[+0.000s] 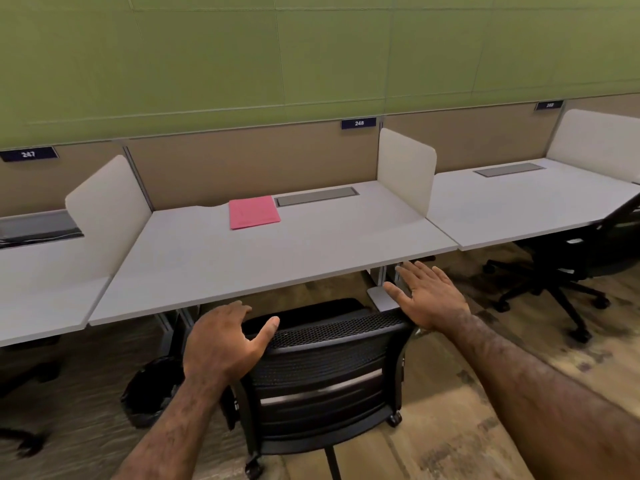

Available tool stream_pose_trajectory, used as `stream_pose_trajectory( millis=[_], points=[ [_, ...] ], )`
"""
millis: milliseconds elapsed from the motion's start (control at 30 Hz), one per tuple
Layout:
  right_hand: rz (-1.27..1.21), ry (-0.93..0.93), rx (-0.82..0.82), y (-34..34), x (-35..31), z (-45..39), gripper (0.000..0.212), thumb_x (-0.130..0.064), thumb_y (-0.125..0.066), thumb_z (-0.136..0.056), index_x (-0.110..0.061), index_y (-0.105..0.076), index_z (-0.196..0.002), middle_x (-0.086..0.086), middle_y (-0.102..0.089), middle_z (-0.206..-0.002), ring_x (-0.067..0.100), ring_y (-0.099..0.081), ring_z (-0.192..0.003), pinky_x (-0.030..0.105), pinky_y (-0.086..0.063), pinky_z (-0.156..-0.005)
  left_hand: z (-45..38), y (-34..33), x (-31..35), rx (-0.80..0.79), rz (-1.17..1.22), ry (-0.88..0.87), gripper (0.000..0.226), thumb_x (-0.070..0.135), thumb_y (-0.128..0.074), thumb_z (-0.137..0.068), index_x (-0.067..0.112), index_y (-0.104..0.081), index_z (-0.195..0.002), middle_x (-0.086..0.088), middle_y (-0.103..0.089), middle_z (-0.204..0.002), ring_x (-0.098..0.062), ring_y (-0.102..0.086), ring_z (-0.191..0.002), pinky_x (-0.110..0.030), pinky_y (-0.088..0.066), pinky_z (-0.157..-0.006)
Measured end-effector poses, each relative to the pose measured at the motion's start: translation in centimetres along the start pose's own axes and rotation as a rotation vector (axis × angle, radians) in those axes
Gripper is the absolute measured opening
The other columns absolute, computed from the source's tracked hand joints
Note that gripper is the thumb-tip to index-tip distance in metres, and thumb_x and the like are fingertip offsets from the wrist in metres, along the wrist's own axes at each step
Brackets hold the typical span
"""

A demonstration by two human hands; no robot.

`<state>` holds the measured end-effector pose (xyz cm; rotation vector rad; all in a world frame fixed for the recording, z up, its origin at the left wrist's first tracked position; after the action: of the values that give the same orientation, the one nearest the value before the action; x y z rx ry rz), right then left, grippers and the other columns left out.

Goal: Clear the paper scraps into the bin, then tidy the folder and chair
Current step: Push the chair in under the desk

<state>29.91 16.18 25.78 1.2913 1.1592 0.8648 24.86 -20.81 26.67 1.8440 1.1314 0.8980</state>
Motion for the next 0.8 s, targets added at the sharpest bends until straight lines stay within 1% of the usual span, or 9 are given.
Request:
stream_pose_trajectory(
  millis=[133,233,300,500,633,700,800],
  points=[
    [-0.012,0.04,-0.069,-1.1,-1.2,-4.2,0.1,-0.087,0.008,-0.071,-0.029,-0.005,-0.151,-0.008,-0.002,-0.162,0.009,0.003,-0.147,0.035,0.006,-0.117,-3.1,-1.6,-1.8,-0.013,-0.037,-0.015,0.079,0.08,-0.03,-0.08,0.019,-0.068,-0.112,-0.002,-0.068,-0.118,-0.022,-0.059,-0.111,-0.041,-0.043,-0.097],
    [-0.024,0.061,-0.103,-1.8,-2.3,-7.4,0.101,-0.088,0.009,-0.068,-0.031,0.002,-0.151,-0.008,0.003,-0.161,0.01,0.006,-0.147,0.037,0.007,-0.117,-5.6,-3.1,-3.5,-0.056,-0.09,0.008,0.082,0.081,-0.025,-0.08,0.02,-0.065,-0.119,-0.003,-0.062,-0.131,-0.022,-0.053,-0.122,-0.045,-0.034,-0.108],
    [-0.017,0.078,-0.132,-2.2,-3.1,-9.5,0.103,-0.088,0.011,-0.066,-0.03,0.005,-0.151,-0.006,0.005,-0.161,0.012,0.007,-0.147,0.039,0.007,-0.118,-7.2,-3.9,-4.5,-0.082,-0.124,0.033,0.084,0.081,-0.022,-0.08,0.022,-0.062,-0.123,-0.002,-0.057,-0.136,-0.022,-0.049,-0.127,-0.047,-0.029,-0.112],
    [-0.002,0.102,-0.16,-3.4,-4.4,-16.5,0.102,-0.088,0.009,-0.066,-0.03,0.009,-0.15,-0.005,0.006,-0.162,0.014,0.006,-0.148,0.041,0.007,-0.117,-12.4,-6.1,-6.5,-0.16,-0.162,0.07,0.086,0.081,-0.016,-0.079,0.027,-0.052,-0.134,-0.001,-0.043,-0.149,-0.021,-0.037,-0.138,-0.046,-0.02,-0.117],
    [-0.014,0.11,-0.15,-4.6,-5.4,-20.3,0.102,-0.089,0.01,-0.065,-0.031,0.01,-0.149,-0.007,0.006,-0.161,0.013,0.006,-0.148,0.04,0.009,-0.116,-14.9,-7.7,-8.1,-0.156,-0.165,0.109,0.086,0.082,-0.013,-0.08,0.029,-0.05,-0.136,0.0,-0.038,-0.152,-0.022,-0.032,-0.141,-0.046,-0.018,-0.117],
    [-0.021,0.114,-0.135,-4.8,-5.8,-22.0,0.102,-0.089,0.01,-0.065,-0.031,0.009,-0.15,-0.007,0.006,-0.161,0.013,0.006,-0.148,0.04,0.009,-0.116,-16.1,-8.4,-8.6,-0.158,-0.165,0.148,0.082,0.079,-0.014,-0.082,0.029,-0.049,-0.137,0.0,-0.036,-0.154,-0.022,-0.029,-0.142,-0.047,-0.018,-0.117],
    [-0.034,0.125,-0.116,-4.7,-6.6,-24.1,0.101,-0.088,0.01,-0.067,-0.031,0.008,-0.15,-0.005,0.006,-0.162,0.014,0.006,-0.148,0.041,0.009,-0.117,-17.9,-9.1,-9.3,-0.16,-0.166,0.219,0.074,0.069,-0.017,-0.085,0.027,-0.047,-0.138,-0.001,-0.033,-0.155,-0.024,-0.026,-0.143,-0.048,-0.018,-0.117]
  ],
)
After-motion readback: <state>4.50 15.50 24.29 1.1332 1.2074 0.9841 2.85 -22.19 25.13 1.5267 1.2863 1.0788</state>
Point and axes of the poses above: each hand's wrist, its own z-axis away from the middle knuckle, its own y-axis out of the back of the hand, x = y × z, the point moved 2 cm from there along -z, towards the middle knuckle
